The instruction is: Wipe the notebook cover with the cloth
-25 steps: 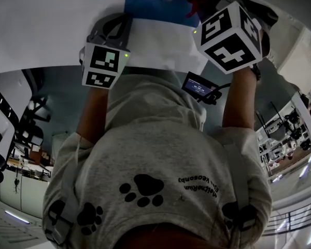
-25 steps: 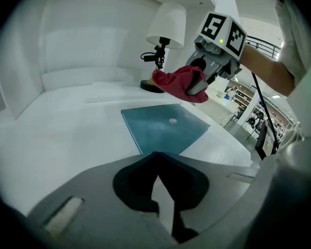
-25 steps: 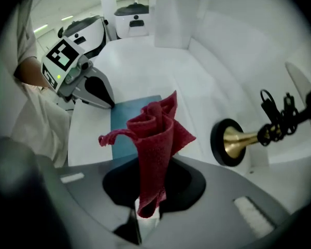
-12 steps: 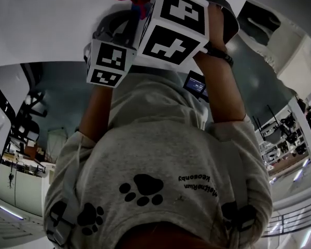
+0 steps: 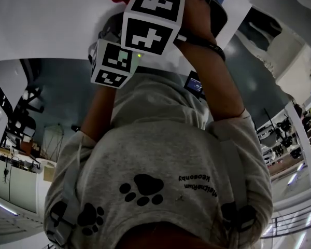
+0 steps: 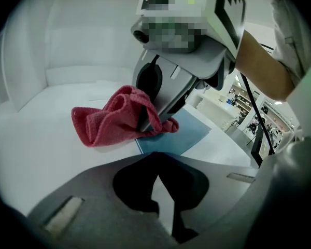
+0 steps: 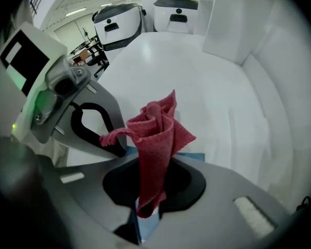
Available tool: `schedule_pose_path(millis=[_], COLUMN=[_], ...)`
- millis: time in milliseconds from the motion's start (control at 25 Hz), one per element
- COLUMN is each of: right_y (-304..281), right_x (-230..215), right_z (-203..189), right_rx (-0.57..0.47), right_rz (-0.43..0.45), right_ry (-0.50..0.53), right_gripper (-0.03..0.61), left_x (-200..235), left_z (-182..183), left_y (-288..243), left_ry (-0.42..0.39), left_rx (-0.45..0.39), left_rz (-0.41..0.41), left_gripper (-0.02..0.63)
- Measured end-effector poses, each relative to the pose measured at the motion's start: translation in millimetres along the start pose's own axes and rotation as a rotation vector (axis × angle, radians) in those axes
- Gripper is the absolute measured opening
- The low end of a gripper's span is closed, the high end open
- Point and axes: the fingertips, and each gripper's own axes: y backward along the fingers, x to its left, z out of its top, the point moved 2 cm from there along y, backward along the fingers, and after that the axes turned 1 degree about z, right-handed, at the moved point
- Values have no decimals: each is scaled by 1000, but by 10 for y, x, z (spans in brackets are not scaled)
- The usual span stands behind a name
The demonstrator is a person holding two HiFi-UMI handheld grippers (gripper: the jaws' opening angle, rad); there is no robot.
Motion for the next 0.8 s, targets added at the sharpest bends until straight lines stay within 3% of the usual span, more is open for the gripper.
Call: schedule_pose_path(millis=[200, 800], right_y=[37, 228], right_x=[-5, -21], right_z=[-101, -1049], right_rx=[23, 173], right_rz=[8, -14], right_ry=[-25, -173], right_gripper=[54, 54], left_x=[8, 52], left_z=[23, 13], left_y=[26, 39], left_ry=[-1, 17], left_rx=[-8, -20], left_rz=[4, 1], left_gripper=[-5, -5])
